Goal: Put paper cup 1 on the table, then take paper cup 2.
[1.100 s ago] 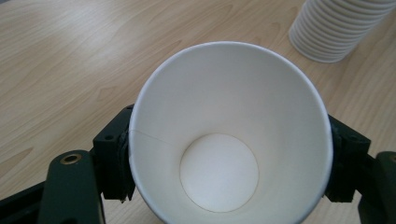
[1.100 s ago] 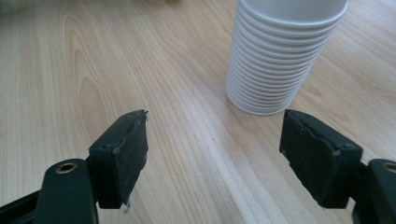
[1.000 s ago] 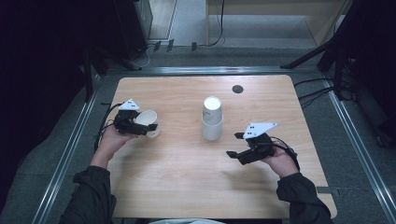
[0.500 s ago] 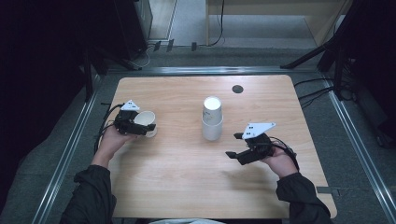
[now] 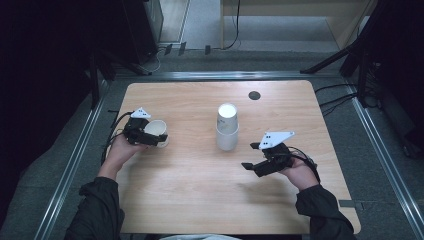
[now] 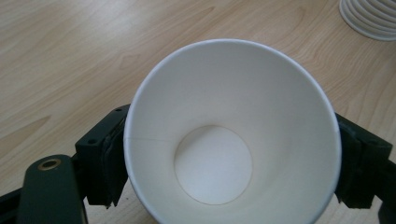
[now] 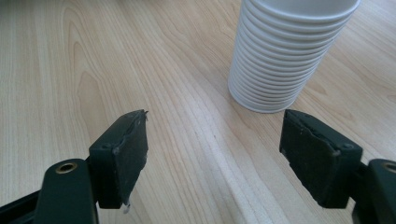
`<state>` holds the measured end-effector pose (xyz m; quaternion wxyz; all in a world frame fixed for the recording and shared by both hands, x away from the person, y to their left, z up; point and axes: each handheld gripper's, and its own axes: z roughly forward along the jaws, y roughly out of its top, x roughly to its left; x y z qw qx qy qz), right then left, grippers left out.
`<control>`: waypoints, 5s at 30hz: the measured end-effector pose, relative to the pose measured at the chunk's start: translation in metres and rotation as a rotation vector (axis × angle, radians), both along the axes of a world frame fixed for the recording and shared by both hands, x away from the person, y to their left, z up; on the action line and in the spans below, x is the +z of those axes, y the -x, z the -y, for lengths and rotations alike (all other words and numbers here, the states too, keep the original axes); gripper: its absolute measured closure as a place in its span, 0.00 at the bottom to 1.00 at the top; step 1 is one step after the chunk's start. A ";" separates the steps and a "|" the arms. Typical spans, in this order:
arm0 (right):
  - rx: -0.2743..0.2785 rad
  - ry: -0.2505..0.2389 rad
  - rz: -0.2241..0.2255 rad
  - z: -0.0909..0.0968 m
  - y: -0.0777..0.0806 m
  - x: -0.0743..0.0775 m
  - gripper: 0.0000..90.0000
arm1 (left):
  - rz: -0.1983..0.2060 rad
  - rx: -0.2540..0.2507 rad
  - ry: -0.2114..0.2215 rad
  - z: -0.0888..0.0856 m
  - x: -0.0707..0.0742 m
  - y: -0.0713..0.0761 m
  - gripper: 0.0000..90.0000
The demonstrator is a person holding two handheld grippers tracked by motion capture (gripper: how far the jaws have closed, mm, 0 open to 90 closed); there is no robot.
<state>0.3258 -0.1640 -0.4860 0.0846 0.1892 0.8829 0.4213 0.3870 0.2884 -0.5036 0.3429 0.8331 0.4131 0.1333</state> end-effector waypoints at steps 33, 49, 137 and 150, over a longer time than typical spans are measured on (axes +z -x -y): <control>0.018 -0.049 -0.076 -0.005 -0.009 0.026 0.15 | 0.029 -0.035 0.068 -0.004 0.047 0.015 0.05; -0.025 -0.074 -0.064 -0.010 -0.037 0.056 0.28 | -0.009 -0.135 0.066 0.027 0.068 0.042 0.05; 0.106 0.168 -0.030 -0.078 -0.103 0.116 0.38 | -0.086 -0.399 0.024 0.116 0.047 0.097 0.08; 0.090 0.106 0.028 -0.068 -0.091 0.145 0.39 | -0.081 -0.399 0.032 0.115 0.047 0.096 0.08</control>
